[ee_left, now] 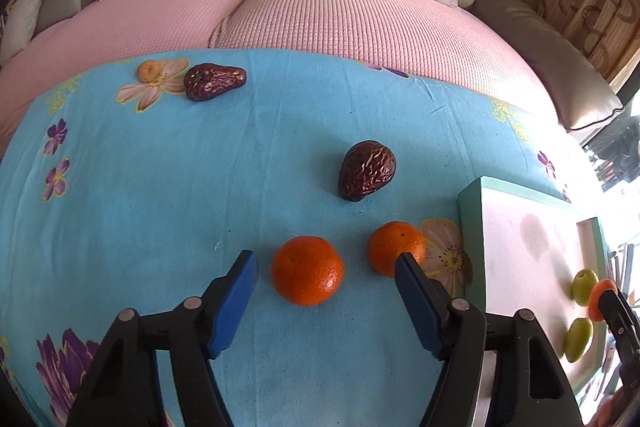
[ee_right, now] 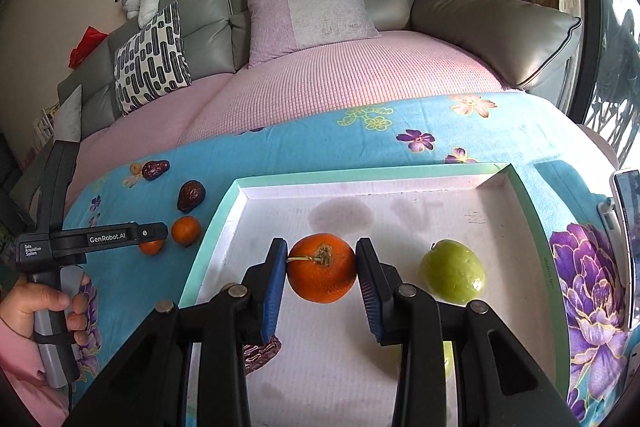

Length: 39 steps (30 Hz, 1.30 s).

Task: Organize fruits
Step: 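Grasp a second orange with the left tool while the right tool carries its orange toward the tray, then lower both oranges into the white tray and open both tools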

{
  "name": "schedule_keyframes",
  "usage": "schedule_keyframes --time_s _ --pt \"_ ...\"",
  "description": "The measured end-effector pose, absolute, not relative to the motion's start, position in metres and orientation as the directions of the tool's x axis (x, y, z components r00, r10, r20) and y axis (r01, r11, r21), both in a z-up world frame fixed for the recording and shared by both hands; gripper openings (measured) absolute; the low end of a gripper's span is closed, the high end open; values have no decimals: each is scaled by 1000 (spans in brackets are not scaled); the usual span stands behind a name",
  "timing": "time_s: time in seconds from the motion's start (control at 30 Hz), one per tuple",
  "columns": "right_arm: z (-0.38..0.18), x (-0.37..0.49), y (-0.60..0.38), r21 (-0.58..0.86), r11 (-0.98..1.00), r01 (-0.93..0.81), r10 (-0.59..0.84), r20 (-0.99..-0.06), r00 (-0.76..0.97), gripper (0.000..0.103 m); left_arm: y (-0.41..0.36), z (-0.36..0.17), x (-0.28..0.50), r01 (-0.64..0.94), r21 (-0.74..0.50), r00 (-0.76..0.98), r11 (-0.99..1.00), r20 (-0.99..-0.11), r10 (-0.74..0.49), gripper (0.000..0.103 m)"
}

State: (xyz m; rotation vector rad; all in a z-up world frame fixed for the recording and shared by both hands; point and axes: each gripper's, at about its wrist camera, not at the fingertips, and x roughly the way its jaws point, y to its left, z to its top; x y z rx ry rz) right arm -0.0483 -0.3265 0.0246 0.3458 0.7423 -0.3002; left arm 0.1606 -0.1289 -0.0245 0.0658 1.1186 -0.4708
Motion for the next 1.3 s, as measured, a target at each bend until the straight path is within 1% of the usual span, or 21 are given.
schedule_keyframes --time_s 0.03,0.07,0.13,0.17,0.37,0.57,0.77,1.0,1.2,1.3 --pt "24 -48 -327 201 901 384 -142 -701 699 37 -128 -26 161 390 -181 347 903 -879 -326 60" --pt "24 -49 -327 203 901 384 -140 -701 700 37 -127 -28 161 386 -181 344 904 -882 -323 56" --pt "24 -49 -328 205 900 385 -140 -701 700 37 -126 -29 162 377 -174 348 910 -884 -313 43" --pt "24 -49 -329 206 899 386 -139 -701 700 37 -124 -29 162 372 -175 349 912 -883 -312 41" --pt "23 -48 -331 214 896 389 -135 -703 699 37 -119 -30 162 360 -198 350 912 -877 -329 40" --pt "19 -50 -337 224 889 400 -133 -709 692 37 -116 -15 153 360 -215 381 908 -854 -353 40" --pt "15 -65 -364 202 843 498 -217 -720 659 37 -125 13 137 415 -239 404 878 -817 -413 40" --pt "18 -79 -393 210 800 562 -268 -713 648 37 -164 32 116 533 -273 349 801 -792 -502 40" --pt "16 -57 -396 200 818 539 -239 -735 635 37 -204 30 108 596 -268 290 757 -808 -514 40" --pt "12 -44 -398 190 827 529 -225 -751 621 37 -227 26 105 629 -241 273 739 -822 -500 40"
